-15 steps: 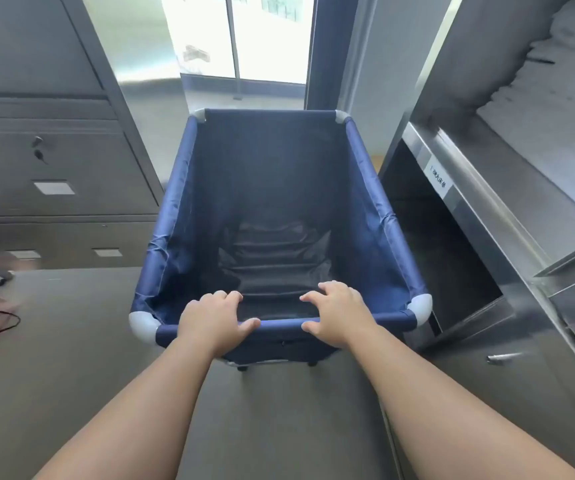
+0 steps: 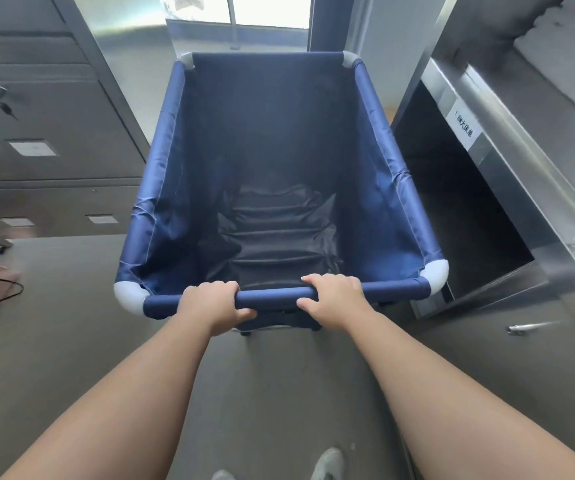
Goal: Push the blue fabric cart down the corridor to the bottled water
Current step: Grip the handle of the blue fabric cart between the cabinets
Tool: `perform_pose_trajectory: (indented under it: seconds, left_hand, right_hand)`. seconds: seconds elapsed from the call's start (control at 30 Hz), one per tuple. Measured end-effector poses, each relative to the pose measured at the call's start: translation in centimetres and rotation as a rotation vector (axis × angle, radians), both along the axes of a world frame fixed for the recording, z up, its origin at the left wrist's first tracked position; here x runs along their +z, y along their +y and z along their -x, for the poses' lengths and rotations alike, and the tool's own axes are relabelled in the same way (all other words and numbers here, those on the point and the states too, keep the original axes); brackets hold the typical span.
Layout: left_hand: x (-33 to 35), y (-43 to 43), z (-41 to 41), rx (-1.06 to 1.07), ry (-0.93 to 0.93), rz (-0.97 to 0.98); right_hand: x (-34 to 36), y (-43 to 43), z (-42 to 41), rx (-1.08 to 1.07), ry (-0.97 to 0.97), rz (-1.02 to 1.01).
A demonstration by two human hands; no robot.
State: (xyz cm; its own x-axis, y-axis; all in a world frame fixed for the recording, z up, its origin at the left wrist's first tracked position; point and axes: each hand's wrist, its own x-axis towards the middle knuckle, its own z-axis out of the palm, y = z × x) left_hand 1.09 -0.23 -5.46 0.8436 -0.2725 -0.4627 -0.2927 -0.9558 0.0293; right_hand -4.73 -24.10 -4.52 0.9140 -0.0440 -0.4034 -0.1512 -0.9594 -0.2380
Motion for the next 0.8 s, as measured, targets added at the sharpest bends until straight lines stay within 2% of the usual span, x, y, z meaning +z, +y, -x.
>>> perform_pose_trajectory:
  seconds: [0.2,0.4,0.53,0.8]
  left_hand:
    - [-0.9,0.2,0.0,-0.029,-0.078,-0.001]
    - [-0.5,1.0,-1.2,0.081,0.072,0.139]
    - [-0.7,1.2,-0.5,0.068,-0.021,0.049]
    - [-0.5,1.3,1.4,0.073,-0.021,0.027]
  right_hand:
    - [-0.9,0.3,0.2,0.042,-0.051,0.082]
    - [-1.4,0.1,0.4,0.080,-0.112,0.117]
    - [-1.8,0.1,0.6,0.078,-0.135,0.121]
    - [-2.0,0.3,1.9,0.058,-0.138,0.106]
